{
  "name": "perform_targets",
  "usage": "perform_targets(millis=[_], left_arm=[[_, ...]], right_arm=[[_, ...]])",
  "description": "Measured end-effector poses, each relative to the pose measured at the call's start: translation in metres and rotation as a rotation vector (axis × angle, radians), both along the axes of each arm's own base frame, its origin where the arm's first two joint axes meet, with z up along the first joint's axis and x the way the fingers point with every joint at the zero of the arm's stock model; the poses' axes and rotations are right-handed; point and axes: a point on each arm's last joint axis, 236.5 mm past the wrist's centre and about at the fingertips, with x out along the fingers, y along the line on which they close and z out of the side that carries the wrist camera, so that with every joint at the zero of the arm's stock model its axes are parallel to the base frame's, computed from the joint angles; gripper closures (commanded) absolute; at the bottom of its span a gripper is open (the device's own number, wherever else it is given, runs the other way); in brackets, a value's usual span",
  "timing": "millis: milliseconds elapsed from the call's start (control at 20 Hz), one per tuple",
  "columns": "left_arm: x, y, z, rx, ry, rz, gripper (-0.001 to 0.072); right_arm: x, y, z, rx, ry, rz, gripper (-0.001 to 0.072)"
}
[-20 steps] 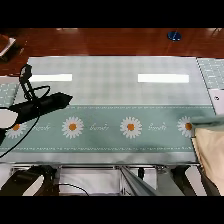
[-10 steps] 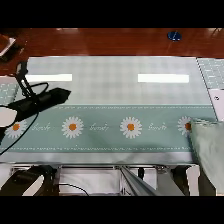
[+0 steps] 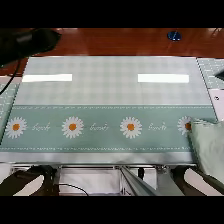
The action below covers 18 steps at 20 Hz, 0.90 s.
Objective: Fold the shirts.
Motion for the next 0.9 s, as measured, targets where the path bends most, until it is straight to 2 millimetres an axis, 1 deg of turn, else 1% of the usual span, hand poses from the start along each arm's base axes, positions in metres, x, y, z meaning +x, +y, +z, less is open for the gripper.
perform_targets(millis=[50,100,150,200,250,350,450,550,750,900], left_arm=[[-0.001,-0.006,-0.024,0.053,0.064,-0.040,0.0689],[-0.001,-0.009,-0.050,0.096,0.134,-0.061,0.0689],[-0.001,-0.008,-0.077,0.130,0.204,-0.066,0.0689],[-0.002,-0.004,-0.105,0.166,0.276,-0.067,0.0689],[-0.002,-0.001,-0.126,0.189,0.329,-0.064,0.0689],[-0.005,0.005,-0.156,0.229,0.405,-0.064,0.0688],[-0.007,0.011,-0.171,0.258,0.445,-0.060,0.0688],[-0.010,0.014,-0.181,0.275,0.476,-0.061,0.0688],[-0.015,0.017,-0.190,0.291,0.510,-0.067,0.0688],[-0.017,0.018,-0.192,0.295,0.520,-0.069,0.0688]], right_arm=[[0.016,0.027,-0.016,-0.063,0.011,0.083,0.0688],[0.028,0.048,-0.034,-0.123,0.028,0.146,0.0688],[0.039,0.066,-0.053,-0.186,0.048,0.196,0.0688],[0.046,0.079,-0.072,-0.235,0.072,0.229,0.0688],[0.052,0.089,-0.091,-0.274,0.101,0.251,0.0688],[0.054,0.098,-0.121,-0.321,0.166,0.263,0.0688],[0.051,0.099,-0.140,-0.347,0.222,0.265,0.0688],[0.045,0.097,-0.151,-0.367,0.272,0.267,0.0688],[0.035,0.094,-0.161,-0.387,0.335,0.272,0.0688],[0.032,0.094,-0.163,-0.389,0.351,0.271,0.0688]])
